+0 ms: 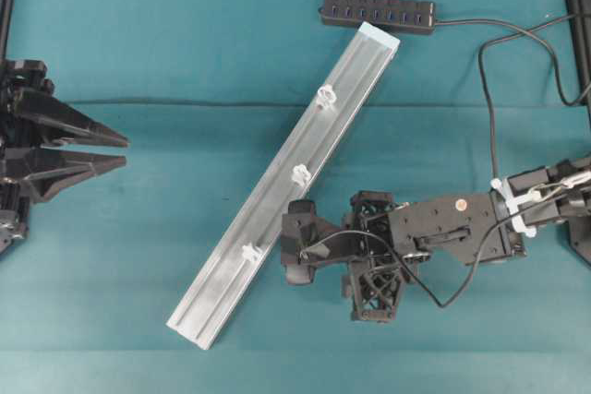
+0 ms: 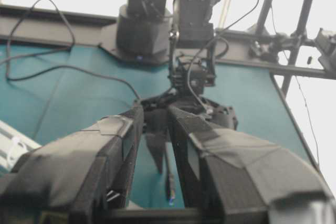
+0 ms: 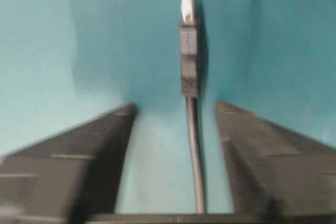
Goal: Pass the USB cable through three rings with both arms.
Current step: 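Lift the cable and carry it to the rail's upper end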
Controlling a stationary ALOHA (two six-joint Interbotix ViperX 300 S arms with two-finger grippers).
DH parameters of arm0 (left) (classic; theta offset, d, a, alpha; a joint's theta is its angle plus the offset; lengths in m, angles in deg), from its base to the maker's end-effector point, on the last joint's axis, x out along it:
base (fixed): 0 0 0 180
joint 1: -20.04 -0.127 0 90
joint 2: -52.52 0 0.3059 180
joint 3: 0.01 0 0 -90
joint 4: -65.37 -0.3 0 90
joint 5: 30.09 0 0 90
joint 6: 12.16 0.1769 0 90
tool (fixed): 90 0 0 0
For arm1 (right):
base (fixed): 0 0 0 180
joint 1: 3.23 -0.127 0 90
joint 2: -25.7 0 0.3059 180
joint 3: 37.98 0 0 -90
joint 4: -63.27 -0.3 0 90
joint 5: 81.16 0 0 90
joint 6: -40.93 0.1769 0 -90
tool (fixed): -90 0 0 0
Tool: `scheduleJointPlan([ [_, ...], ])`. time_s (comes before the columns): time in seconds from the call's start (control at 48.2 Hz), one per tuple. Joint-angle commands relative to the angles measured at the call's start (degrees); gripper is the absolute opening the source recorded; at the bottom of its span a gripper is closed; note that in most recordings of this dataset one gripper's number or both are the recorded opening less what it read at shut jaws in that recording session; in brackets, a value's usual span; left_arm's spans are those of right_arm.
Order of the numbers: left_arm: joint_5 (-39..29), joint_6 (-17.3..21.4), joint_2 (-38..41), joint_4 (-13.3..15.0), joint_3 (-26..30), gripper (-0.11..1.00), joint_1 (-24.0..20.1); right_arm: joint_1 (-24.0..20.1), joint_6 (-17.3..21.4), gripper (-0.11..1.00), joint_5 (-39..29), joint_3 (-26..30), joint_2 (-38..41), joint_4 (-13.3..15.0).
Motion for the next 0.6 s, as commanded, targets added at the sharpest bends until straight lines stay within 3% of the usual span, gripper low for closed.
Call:
scheduleJointPlan([
  [0.0, 0.26, -0.09, -0.62, -0.09, 1.14, 0.4, 0.0, -0.09, 0.7, 0.45, -1.67, -0.62, -0.09, -0.18],
  [0.125, 0.26, 0.0, -1.05, -0.09, 1.14, 0.4, 0.0, 0.09, 0.53, 0.18, -1.49, -1.14, -0.18, -0.18],
  [0.187, 0.26, 0.0, -1.05, -0.09, 1.05, 0.4, 0.0, 0.09, 0.53, 0.09, -1.23, -1.32, -0.09, -0.18],
  [0.581, 0.26, 0.0, -1.05, -0.18, 0.97, 0.4, 0.0, 0.09, 0.53, 0.08, -0.44, -1.58, 0.26, -0.18],
])
